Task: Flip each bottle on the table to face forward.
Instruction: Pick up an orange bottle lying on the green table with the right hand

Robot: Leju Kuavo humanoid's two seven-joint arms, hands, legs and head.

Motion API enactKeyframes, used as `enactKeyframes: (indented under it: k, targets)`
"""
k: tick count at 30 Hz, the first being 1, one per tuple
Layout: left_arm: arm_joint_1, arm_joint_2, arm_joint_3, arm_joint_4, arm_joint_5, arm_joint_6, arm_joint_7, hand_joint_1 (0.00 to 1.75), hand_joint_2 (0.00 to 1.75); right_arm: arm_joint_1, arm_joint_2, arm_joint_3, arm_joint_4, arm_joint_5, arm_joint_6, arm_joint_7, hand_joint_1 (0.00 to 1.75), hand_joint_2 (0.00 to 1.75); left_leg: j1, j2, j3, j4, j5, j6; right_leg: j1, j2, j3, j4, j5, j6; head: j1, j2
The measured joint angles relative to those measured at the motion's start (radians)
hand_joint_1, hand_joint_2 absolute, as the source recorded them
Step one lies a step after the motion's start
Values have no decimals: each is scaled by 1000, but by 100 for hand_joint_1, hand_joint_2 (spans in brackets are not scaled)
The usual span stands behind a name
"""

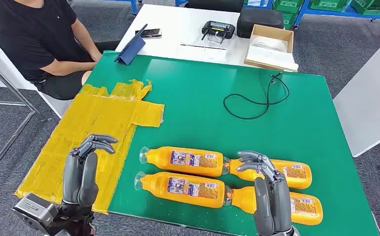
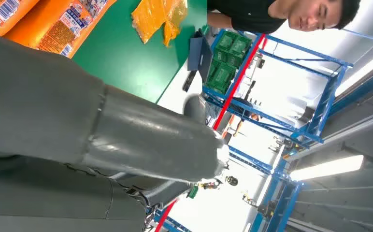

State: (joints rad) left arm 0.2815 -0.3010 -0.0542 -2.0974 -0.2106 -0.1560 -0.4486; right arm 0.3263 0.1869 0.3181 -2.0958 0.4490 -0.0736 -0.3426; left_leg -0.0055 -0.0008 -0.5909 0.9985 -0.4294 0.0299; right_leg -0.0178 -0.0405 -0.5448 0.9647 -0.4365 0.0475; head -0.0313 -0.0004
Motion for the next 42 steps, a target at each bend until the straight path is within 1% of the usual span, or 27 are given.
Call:
enactKeyframes:
  k: [2,4,6,8,10,13,16,17,20,21,24,28,32,38,42]
  targets:
    - [0,0,0,0,6,-6,1,175,0,1,0,0,0,-6,1,-2,175,0,0,0,0,0,0,0,0,0,-3,0,0,0,0,0]
    - [-8,0,0,16,53,-46,7,175,0,17,0,-11,-6,-50,14,-21,175,0,0,-1,1,0,-1,0,0,-1,-8,-1,-1,0,0,0]
    - [-22,1,1,65,124,-112,10,175,0,51,2,-49,-19,-124,54,-60,175,0,0,-3,0,0,-1,0,-1,-2,-9,-1,-1,0,0,0]
    - [-29,2,2,118,155,-156,6,175,0,79,12,-103,-29,-158,106,-92,175,0,-1,-2,-3,0,-1,0,-1,-2,-7,-1,0,0,1,0]
    - [-31,2,2,145,153,-169,6,175,0,97,30,-143,-35,-138,133,-108,175,0,-1,2,-4,0,-1,0,-1,1,-5,0,2,0,0,0]
    - [-33,3,3,165,143,-169,11,175,0,115,53,-176,-44,-90,130,-119,175,0,-1,3,-4,0,-1,1,-1,2,-6,0,2,0,0,0]
    - [-33,3,3,177,142,-169,12,175,0,123,68,-197,-51,-77,127,-123,175,0,-1,2,-4,0,-1,1,-1,2,-6,0,1,1,0,0]
    - [-33,3,3,180,142,-169,13,164,0,125,71,-202,-52,-76,127,-124,148,0,-1,2,-4,0,-1,1,-1,2,-6,0,1,1,0,0]
    - [-33,3,3,188,142,-168,17,33,0,129,79,-212,-55,-72,127,-125,17,0,-1,2,-4,0,-1,1,-1,2,-7,0,1,1,0,0]
    - [-33,3,3,191,139,-166,25,0,0,129,81,-214,-56,-67,127,-122,0,0,-1,2,-4,0,-1,1,-1,2,-8,0,1,1,0,0]
    - [-33,4,3,199,131,-156,53,0,0,131,83,-218,-58,-33,123,-99,0,0,-1,2,-4,0,-1,1,-1,2,-12,0,0,1,0,0]
    - [-31,12,5,213,125,-143,66,0,0,136,83,-221,-58,44,92,-57,0,0,-1,2,-4,0,-1,1,-1,2,-11,0,1,1,0,0]
    - [-30,18,10,221,120,-138,76,0,0,145,82,-221,-58,62,95,14,0,175,-1,2,-6,0,-1,1,-1,2,-7,0,1,1,0,0]
    - [-29,21,14,232,124,-131,107,0,0,152,73,-211,-56,102,105,87,0,175,-1,2,-6,0,-1,1,-1,2,-6,0,1,1,0,0]
    - [-28,24,14,234,131,-124,123,0,0,153,52,-190,-54,128,104,123,0,175,-1,2,-6,0,-1,1,-1,2,-6,0,1,1,0,0]
